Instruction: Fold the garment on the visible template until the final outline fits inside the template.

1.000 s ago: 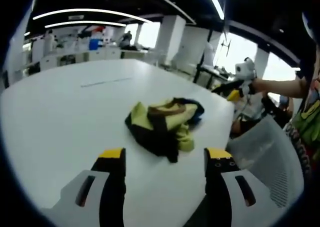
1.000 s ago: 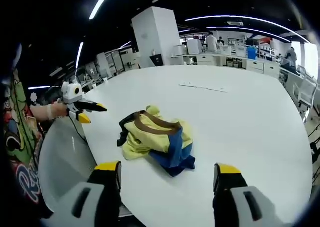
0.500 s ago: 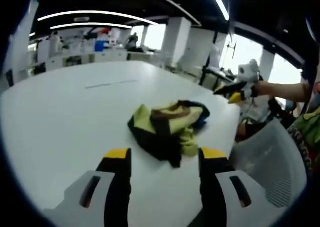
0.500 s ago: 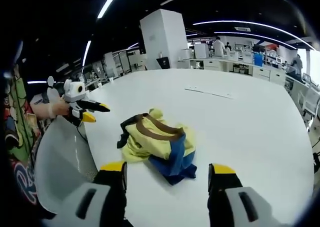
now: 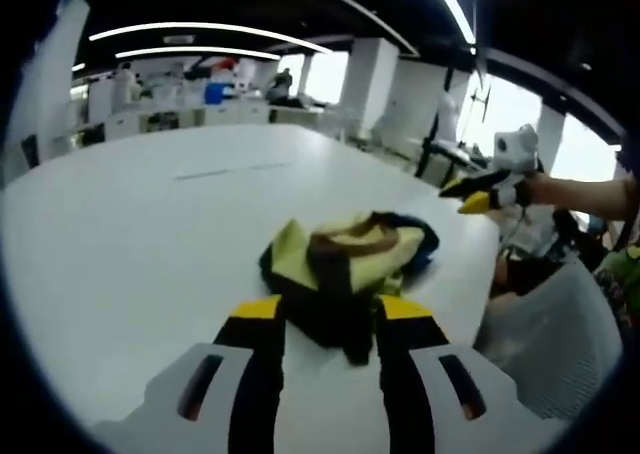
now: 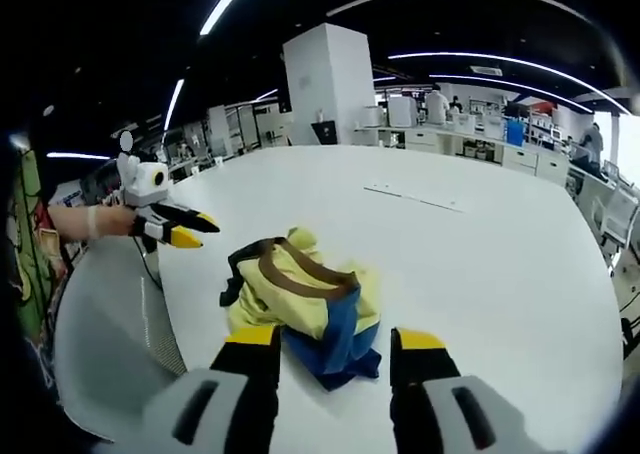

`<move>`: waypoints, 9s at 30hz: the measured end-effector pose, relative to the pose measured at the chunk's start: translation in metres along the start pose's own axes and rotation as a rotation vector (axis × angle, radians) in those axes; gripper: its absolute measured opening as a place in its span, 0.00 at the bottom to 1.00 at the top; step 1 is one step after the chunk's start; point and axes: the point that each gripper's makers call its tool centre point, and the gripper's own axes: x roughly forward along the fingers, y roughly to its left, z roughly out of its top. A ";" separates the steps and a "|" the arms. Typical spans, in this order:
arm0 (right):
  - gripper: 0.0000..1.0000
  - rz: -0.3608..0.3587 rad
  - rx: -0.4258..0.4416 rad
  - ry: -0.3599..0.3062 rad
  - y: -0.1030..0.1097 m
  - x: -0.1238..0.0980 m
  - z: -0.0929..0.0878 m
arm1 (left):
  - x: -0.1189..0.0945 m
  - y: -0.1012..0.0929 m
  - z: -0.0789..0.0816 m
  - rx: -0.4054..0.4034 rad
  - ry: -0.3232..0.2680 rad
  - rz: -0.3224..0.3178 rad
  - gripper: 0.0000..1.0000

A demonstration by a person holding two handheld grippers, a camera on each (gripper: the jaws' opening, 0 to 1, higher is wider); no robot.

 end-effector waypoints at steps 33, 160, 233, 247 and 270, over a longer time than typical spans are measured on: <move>0.16 -0.001 -0.004 0.059 -0.009 0.040 -0.015 | 0.051 0.003 -0.014 -0.027 0.067 0.129 0.16; 0.00 -0.094 -0.201 -0.093 -0.187 0.181 0.182 | 0.181 0.236 0.153 -0.199 -0.064 -0.058 0.00; 0.96 -0.018 -0.146 0.095 -0.185 0.224 0.111 | 0.195 0.215 0.125 0.043 0.088 -0.158 0.87; 0.89 -0.008 -0.096 0.103 -0.150 0.175 0.097 | 0.129 0.176 0.130 0.045 0.016 -0.136 0.84; 0.86 0.024 -0.126 0.075 -0.075 0.081 0.067 | 0.037 0.099 0.094 0.061 -0.011 -0.100 0.82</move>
